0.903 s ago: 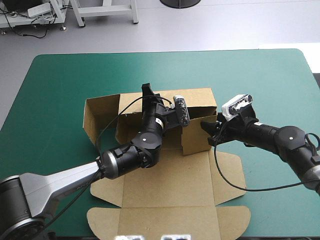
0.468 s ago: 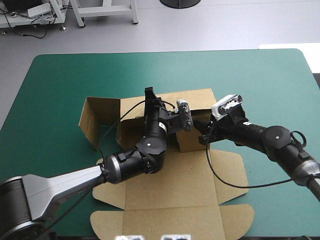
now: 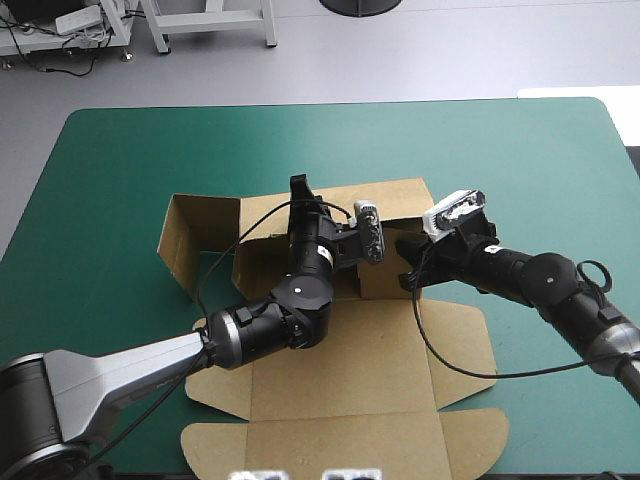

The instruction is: Fold the box

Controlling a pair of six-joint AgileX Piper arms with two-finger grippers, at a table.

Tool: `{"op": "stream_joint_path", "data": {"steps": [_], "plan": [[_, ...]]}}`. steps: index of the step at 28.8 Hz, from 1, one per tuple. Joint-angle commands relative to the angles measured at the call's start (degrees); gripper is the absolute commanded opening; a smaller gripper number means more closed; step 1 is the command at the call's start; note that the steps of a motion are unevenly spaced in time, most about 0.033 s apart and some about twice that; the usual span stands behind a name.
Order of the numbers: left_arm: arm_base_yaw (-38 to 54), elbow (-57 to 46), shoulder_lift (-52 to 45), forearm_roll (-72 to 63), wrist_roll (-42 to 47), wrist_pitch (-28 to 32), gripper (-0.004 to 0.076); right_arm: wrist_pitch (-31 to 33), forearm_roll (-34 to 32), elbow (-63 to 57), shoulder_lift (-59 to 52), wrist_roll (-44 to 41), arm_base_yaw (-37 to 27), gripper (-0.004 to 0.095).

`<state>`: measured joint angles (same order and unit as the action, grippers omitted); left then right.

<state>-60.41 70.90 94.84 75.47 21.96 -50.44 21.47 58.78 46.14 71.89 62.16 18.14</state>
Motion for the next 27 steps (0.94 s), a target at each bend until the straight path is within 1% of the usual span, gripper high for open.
{"op": "stream_joint_path", "data": {"steps": [1, 3, 5, 8, 10, 13, 17, 23, 24, 27], "plan": [[0.41, 1.38, -2.03, -1.37, 0.97, 2.88, -0.0005, 2.49, -2.87, 0.89, -3.03, -0.75, -0.33, 0.0480], [0.89, 1.38, -2.03, -1.37, 0.97, 2.88, -0.0004, 3.17, -4.84, 0.89, -4.61, -2.91, -1.42, 0.0552], [0.89, 1.38, -2.03, -1.24, 0.86, 3.09, 0.0000, 3.41, -7.08, 0.89, -5.51, -5.53, -2.49, 0.0604], [0.89, 1.38, -2.49, -1.36, 1.25, 5.22, 0.0002, 6.66, -7.52, 0.89, -5.52, -5.91, -2.96, 0.0631], [0.89, 1.38, -2.61, -1.36, 1.52, 6.06, 0.0002, 7.79, -7.41, 0.89, -4.93, -5.91, -2.96, 0.0631], [0.89, 1.38, -2.61, -2.21, 1.67, 6.06, 0.0002, 6.69, -6.88, 0.89, -3.89, -5.91, -2.96, 0.0631], [0.89, 1.38, -3.00, -5.13, 1.67, 8.08, 0.0002, 3.73, -3.29, 0.89, -2.92, -5.29, -2.96, 0.0630], [0.77, 1.38, -3.00, -5.93, 1.17, 8.16, 0.0002, -2.30, 0.76, 0.89, -2.82, -5.05, -2.96, 0.0624], [0.77, 1.38, -3.00, -5.93, 1.35, 8.16, 0.0002, -2.67, 1.65, 0.89, -2.82, -5.05, -2.96, 0.0614], [0.77, 1.38, -3.00, -7.32, 0.97, 8.74, 0.0002, -2.20, 1.76, 0.89, -2.69, -5.05, -2.85, 0.0503]]}}
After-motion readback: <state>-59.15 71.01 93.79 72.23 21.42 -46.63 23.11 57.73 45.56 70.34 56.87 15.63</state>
